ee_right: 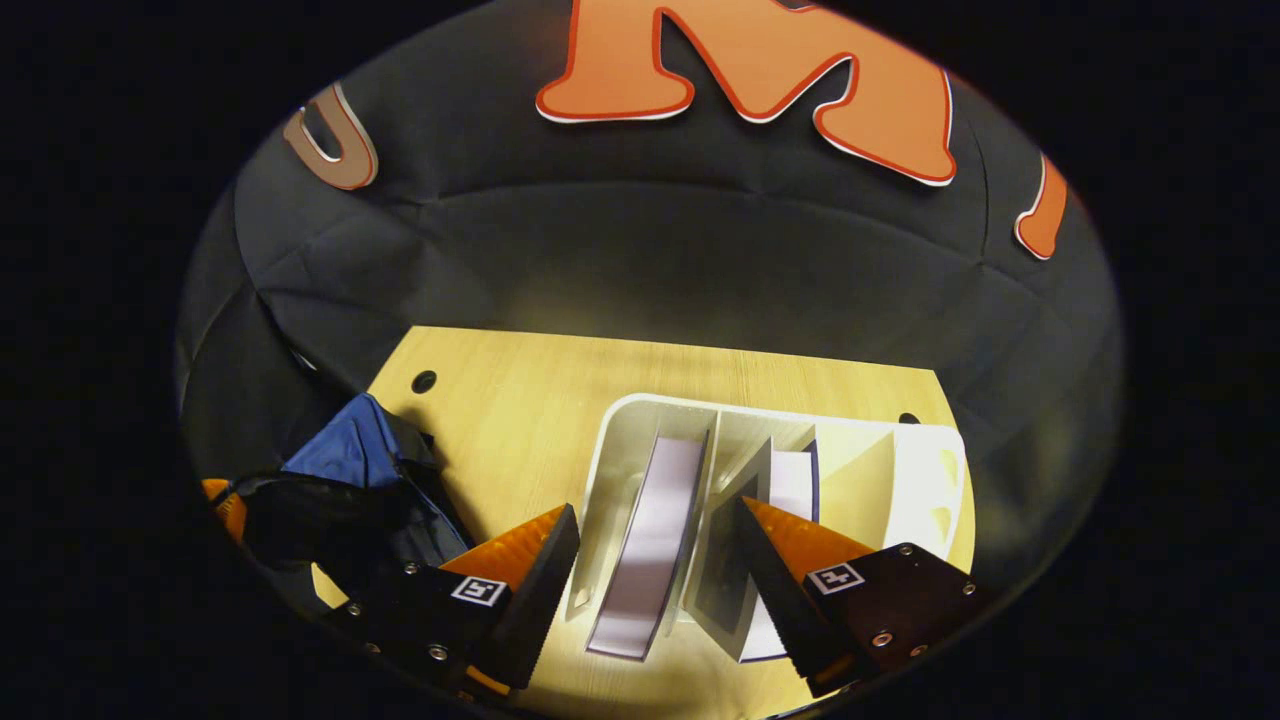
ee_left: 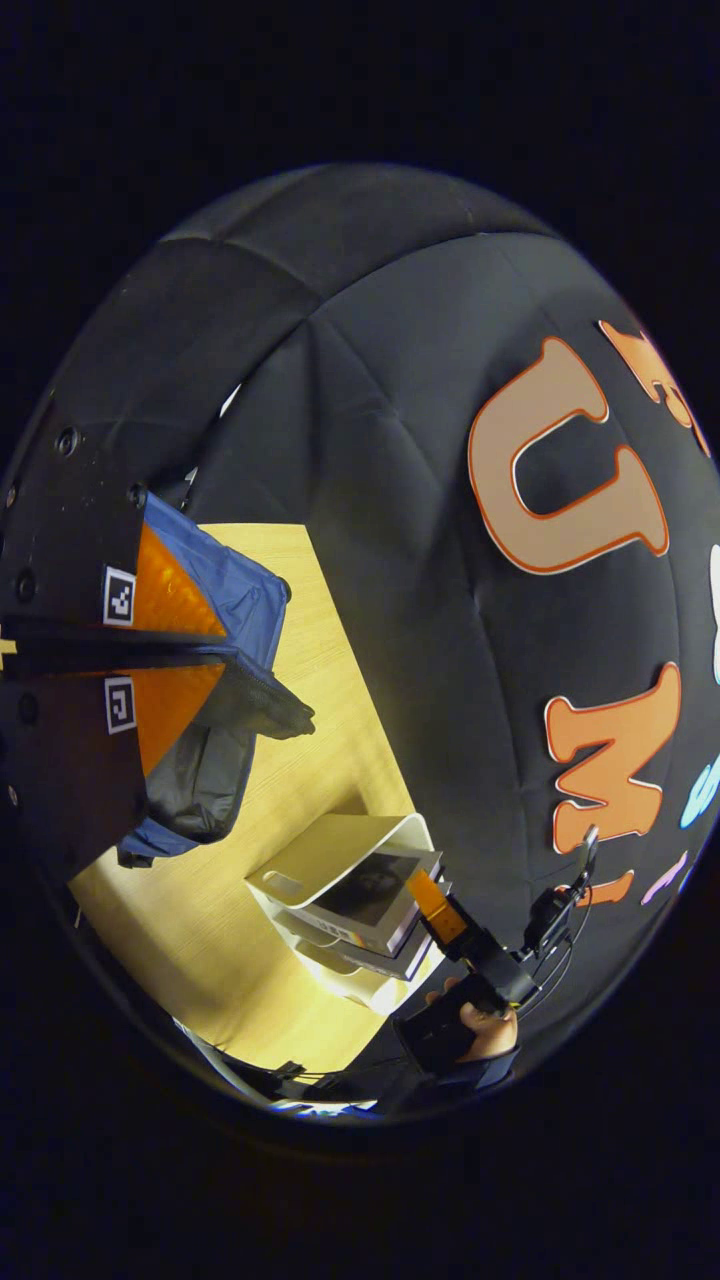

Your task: Open the schoolbag, grab two books from the bookshelf and put them into the schoolbag.

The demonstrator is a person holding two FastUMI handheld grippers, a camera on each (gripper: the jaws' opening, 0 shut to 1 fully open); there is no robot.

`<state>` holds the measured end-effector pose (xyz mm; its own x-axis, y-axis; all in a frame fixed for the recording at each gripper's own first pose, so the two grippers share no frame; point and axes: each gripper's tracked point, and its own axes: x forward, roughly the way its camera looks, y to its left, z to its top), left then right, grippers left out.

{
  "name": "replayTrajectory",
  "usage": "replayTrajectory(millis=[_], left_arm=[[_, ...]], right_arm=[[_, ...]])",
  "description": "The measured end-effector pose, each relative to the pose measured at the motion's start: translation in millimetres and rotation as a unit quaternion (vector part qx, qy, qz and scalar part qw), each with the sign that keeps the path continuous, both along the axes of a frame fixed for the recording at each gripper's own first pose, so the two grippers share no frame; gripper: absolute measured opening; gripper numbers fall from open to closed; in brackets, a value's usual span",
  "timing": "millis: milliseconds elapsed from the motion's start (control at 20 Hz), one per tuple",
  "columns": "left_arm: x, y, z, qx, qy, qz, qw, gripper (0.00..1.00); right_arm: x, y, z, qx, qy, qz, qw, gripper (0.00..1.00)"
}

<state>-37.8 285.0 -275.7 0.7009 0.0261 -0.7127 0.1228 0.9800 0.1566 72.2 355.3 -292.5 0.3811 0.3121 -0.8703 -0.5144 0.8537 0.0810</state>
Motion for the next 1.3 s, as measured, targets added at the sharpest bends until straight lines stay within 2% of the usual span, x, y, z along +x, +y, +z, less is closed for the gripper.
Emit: replayTrajectory(millis=[100,200,250,300,350,500,650,700,750,800,900,1300], left_arm=[[7,1,3,-0.007,-0.006,-0.004,1.000,0.05],[6,3,0,-0.012,-0.003,-0.007,1.000,0.04],[6,1,-2,-0.019,-0.001,-0.010,1.000,0.04],[7,-1,-4,-0.025,-0.001,-0.011,1.000,0.04],[7,0,-6,-0.028,0.000,-0.012,1.000,0.04],[9,2,-7,-0.030,0.000,-0.010,0.999,0.05],[5,2,-13,-0.041,0.005,-0.007,0.999,0.05],[4,1,-13,-0.045,0.006,-0.007,0.999,0.05],[4,1,-15,-0.049,0.007,-0.006,0.999,0.04],[4,1,-15,-0.051,0.006,-0.006,0.999,0.05],[4,3,-16,-0.051,0.006,-0.005,0.999,0.05],[4,-3,-18,-0.056,0.012,-0.010,0.998,0.04]], right_arm=[[-8,7,-10,-0.003,0.033,0.002,0.999,0.90],[-6,4,-19,-0.020,0.039,0.000,0.999,0.76],[-7,5,-23,-0.025,0.045,0.002,0.999,0.55],[-10,8,-26,-0.029,0.058,0.003,0.998,0.60],[-14,12,-29,-0.031,0.073,0.007,0.997,0.54],[-16,8,-45,-0.057,0.100,0.005,0.993,0.49],[-17,1,-45,-0.067,0.115,-0.008,0.991,0.39],[-19,-2,-46,-0.070,0.126,-0.008,0.990,0.38],[-23,-2,-41,-0.064,0.135,-0.006,0.989,0.45],[-26,-3,-38,-0.063,0.143,-0.002,0.988,0.36],[-22,-11,-32,-0.072,0.131,0.003,0.989,0.33],[-16,-28,31,-0.022,0.121,-0.010,0.992,0.29]])
